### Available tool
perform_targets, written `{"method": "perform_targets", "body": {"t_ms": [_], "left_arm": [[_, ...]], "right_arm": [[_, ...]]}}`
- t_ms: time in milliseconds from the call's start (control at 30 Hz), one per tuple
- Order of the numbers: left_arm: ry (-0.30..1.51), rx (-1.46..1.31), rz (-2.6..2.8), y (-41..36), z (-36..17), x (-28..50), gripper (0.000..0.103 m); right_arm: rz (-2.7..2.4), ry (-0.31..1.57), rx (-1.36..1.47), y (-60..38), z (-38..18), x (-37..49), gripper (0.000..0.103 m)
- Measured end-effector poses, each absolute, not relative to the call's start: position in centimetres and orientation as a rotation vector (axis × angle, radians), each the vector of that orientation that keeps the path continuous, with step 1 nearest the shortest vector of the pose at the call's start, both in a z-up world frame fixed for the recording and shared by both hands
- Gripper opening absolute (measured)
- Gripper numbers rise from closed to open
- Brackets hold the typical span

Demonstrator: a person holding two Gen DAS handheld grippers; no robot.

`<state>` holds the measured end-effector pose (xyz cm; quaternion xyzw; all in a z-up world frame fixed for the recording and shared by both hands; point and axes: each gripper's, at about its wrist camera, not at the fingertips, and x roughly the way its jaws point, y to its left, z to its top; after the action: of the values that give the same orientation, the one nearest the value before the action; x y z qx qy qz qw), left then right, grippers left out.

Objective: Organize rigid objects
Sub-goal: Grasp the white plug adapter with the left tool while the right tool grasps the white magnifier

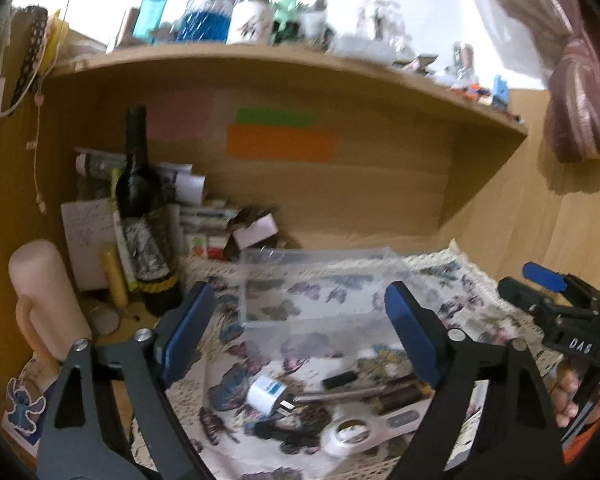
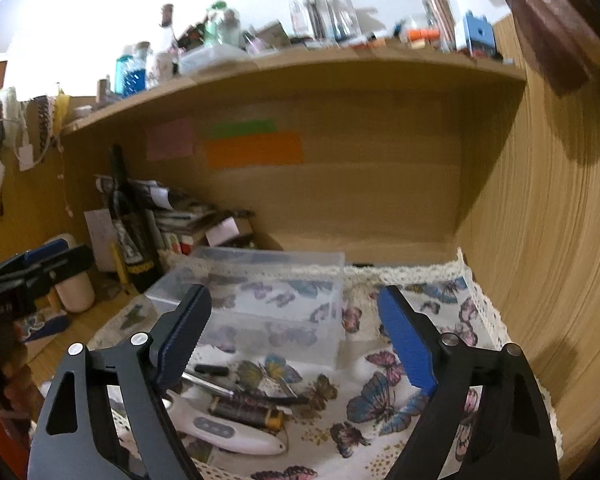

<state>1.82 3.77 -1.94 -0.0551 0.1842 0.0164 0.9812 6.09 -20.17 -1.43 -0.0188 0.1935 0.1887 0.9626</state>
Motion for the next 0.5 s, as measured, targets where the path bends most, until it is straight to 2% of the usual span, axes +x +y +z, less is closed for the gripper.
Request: {"method": "perform_targets", "body": {"t_ms": [200, 267, 333, 500], "left_arm": [[0.499, -0.139, 0.058, 6.1, -4.9, 3.0, 0.076], [0.543, -0.154, 0.063, 6.8, -5.9, 3.3, 0.072], [0.590, -0.167, 0.069, 7.5, -7.1, 3.7, 0.069], [0.669, -0.157, 0.076, 7.8, -9.2, 4.3, 0.067]], "right_arm": [[0.374, 0.525, -0.041, -20.7, -4.1, 8.3, 0.068], [0.376, 0.568, -0.038, -20.8, -4.9, 9.0, 0.060], [0.382, 0.611, -0.035, -20.9, -5.8, 9.5, 0.057], [0.396, 0.674, -0.053, -20.5, -7.4, 10.1, 0.056]]}}
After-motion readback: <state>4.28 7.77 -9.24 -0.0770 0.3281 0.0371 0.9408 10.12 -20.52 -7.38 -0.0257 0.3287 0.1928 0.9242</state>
